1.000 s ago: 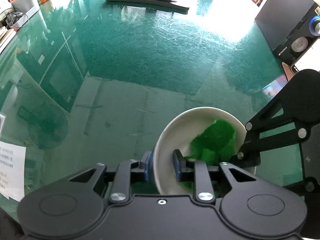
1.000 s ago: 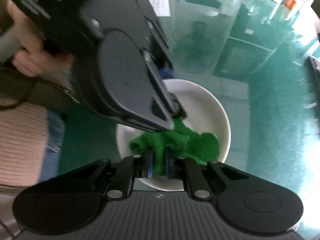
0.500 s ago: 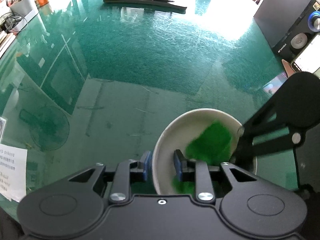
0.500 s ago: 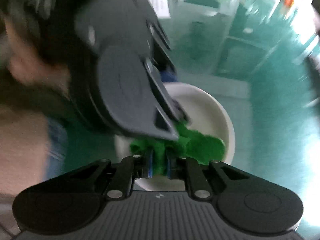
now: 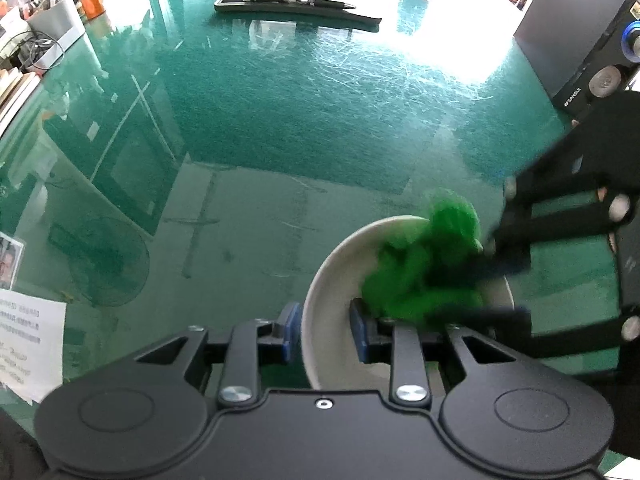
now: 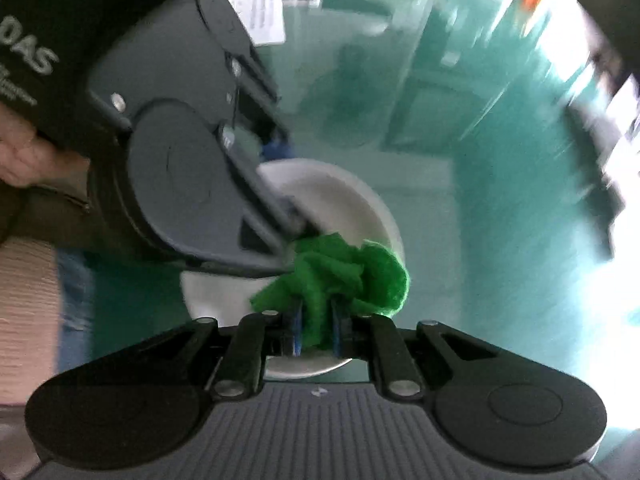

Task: Clean bowl
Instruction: 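Hold the bowl with the left tool while the right tool rubs the cloth around inside, then hold the bowl with the left tool while the right tool scrubs the bowl's bottom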

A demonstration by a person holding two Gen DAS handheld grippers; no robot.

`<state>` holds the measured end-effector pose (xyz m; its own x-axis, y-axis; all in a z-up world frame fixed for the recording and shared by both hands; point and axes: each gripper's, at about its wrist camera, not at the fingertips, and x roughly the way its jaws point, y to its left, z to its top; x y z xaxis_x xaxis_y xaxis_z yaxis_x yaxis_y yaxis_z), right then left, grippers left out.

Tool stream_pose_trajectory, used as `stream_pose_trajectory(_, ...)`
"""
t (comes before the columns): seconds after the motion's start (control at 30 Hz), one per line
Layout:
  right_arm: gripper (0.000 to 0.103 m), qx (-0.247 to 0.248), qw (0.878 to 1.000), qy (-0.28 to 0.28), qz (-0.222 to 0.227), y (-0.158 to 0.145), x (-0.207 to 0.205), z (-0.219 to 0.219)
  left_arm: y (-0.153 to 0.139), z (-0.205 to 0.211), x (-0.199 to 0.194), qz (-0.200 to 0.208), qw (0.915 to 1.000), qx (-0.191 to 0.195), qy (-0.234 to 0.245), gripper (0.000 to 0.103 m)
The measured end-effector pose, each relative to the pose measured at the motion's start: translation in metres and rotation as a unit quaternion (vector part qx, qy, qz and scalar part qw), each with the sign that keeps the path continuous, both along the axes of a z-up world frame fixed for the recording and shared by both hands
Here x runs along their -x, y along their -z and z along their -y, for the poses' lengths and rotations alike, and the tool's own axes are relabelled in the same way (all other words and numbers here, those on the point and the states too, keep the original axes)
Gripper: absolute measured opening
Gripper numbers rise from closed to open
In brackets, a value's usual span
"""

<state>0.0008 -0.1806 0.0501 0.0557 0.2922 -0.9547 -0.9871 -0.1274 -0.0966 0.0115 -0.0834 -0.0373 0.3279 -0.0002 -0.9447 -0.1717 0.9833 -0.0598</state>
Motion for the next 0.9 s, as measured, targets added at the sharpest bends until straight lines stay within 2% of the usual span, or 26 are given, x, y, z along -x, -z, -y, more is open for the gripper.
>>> stream_pose_trajectory(0.07,0.013,-0.036,0.996,-0.06,0.06,-0.003,0.017,0.005,0.0,-0.001,0.0,0.001,1.0,-0.002,-0.001,0.03)
stream_pose_trajectory(0.1,0.013,-0.041,0.989,-0.101,0.103,0.003,0.026,0.008,0.0,-0.001,0.0,0.002,1.0,-0.003,0.0,0.03)
stream_pose_trajectory(0.13,0.013,-0.027,0.987,-0.107,0.113,0.01,0.027,0.008,0.0,-0.002,0.0,0.002,1.0,-0.003,-0.001,0.03)
stream_pose_trajectory(0.2,0.014,0.006,0.992,-0.085,0.093,0.024,0.022,0.004,0.0,-0.002,0.0,0.002,1.0,-0.001,-0.001,0.03)
stream_pose_trajectory(0.27,0.014,0.016,0.997,-0.049,0.051,0.031,0.013,-0.002,0.0,-0.003,0.0,0.003,1.0,0.0,-0.002,0.031)
stream_pose_trajectory(0.33,0.014,0.036,0.998,-0.004,-0.044,0.034,-0.003,-0.007,0.0,-0.003,-0.001,0.002,1.0,0.002,0.0,0.033)
stream_pose_trajectory(0.4,0.014,0.034,0.99,0.036,-0.133,0.039,-0.017,-0.01,0.001,-0.002,-0.001,0.002,0.9999,0.01,0.003,0.036)
stream_pose_trajectory(0.47,0.014,0.024,0.982,0.061,-0.177,0.046,-0.025,-0.011,0.001,-0.001,-0.001,0.001,0.9999,0.015,0.006,0.039)
stream_pose_trajectory(0.53,0.014,0.002,0.969,0.097,-0.226,0.06,-0.034,-0.012,0.002,-0.001,-0.001,0.001,0.9998,0.017,0.008,0.039)
stream_pose_trajectory(0.63,0.014,-0.012,0.972,0.105,-0.211,0.076,-0.037,-0.016,0.0,-0.006,0.001,-0.002,0.9995,0.03,-0.002,0.03)
stream_pose_trajectory(0.73,0.013,-0.019,0.981,0.096,-0.167,0.072,-0.049,-0.04,-0.004,-0.015,0.007,0.001,0.9993,0.03,-0.022,0.03)
stream_pose_trajectory(0.77,0.013,-0.02,0.986,0.085,-0.14,0.071,-0.047,-0.044,-0.003,-0.014,0.007,0.0,0.9994,0.027,-0.019,0.03)
stream_pose_trajectory(0.83,0.013,-0.017,0.998,0.042,-0.048,0.066,-0.029,-0.045,-0.003,-0.013,0.006,0.0,0.9996,0.023,-0.014,0.03)
stream_pose_trajectory(0.87,0.013,-0.015,1.0,0.022,-0.015,0.064,-0.019,-0.044,-0.003,-0.012,0.006,-0.001,0.9997,0.02,-0.012,0.03)
stream_pose_trajectory(0.9,0.013,-0.014,1.0,0.014,-0.006,0.064,-0.011,-0.043,-0.003,-0.011,0.006,-0.001,0.9998,0.018,-0.009,0.03)
